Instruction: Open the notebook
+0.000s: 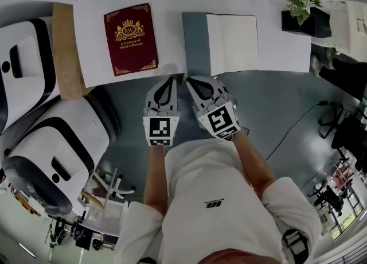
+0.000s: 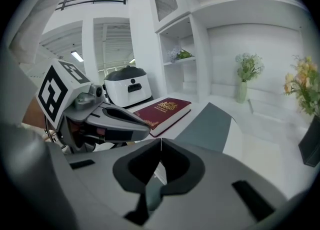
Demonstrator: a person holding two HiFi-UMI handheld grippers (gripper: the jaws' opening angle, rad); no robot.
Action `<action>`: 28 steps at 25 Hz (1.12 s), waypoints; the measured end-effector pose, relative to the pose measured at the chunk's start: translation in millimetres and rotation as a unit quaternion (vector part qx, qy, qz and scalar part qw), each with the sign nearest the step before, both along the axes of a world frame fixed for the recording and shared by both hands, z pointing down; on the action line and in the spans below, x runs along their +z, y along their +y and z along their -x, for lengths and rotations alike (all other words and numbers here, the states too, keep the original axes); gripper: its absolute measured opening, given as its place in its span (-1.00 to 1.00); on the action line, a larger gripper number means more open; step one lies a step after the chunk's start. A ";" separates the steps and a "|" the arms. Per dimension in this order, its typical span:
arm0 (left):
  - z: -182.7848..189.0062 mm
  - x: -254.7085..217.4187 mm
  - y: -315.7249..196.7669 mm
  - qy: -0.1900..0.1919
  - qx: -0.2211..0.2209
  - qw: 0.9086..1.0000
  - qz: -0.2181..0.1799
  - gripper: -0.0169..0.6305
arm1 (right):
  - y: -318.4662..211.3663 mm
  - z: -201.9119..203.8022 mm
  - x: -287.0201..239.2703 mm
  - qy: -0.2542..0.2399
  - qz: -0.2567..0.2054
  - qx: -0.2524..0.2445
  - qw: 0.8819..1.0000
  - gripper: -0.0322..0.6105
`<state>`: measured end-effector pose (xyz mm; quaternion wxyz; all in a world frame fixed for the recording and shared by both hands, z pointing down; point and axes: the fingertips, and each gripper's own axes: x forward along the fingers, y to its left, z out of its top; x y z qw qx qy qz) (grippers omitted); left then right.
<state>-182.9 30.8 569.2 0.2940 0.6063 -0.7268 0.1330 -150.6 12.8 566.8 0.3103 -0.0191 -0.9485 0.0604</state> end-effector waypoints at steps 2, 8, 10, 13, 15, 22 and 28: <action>1.0 2.2 1.0 0.000 -0.002 1.000 0.002 -0.95 | 1.4 1.6 4.4 0.004 0.001 -0.004 1.000 -0.90; 2.9 8.9 2.5 0.002 -0.007 1.000 0.005 -0.95 | 8.4 6.3 17.4 0.011 0.008 -0.016 1.000 -0.90; 3.7 10.4 2.4 0.003 -0.009 1.000 0.006 -0.95 | 9.7 8.0 21.8 0.013 0.009 -0.019 1.000 -0.90; 4.6 12.9 2.4 0.002 -0.010 1.000 0.009 -0.95 | 10.7 9.7 28.6 0.016 0.012 -0.022 1.000 -0.90; 4.7 15.4 2.9 0.002 -0.011 1.000 0.011 -0.95 | 11.4 10.6 32.9 0.018 0.013 -0.024 0.999 -0.90; 6.7 23.6 5.9 0.004 -0.019 1.000 0.017 -0.95 | 14.5 13.0 47.9 0.025 0.022 -0.027 0.999 -0.90; 9.2 27.5 10.3 0.006 -0.025 0.999 0.021 -0.95 | 16.2 15.6 57.4 0.033 0.029 -0.028 0.999 -0.90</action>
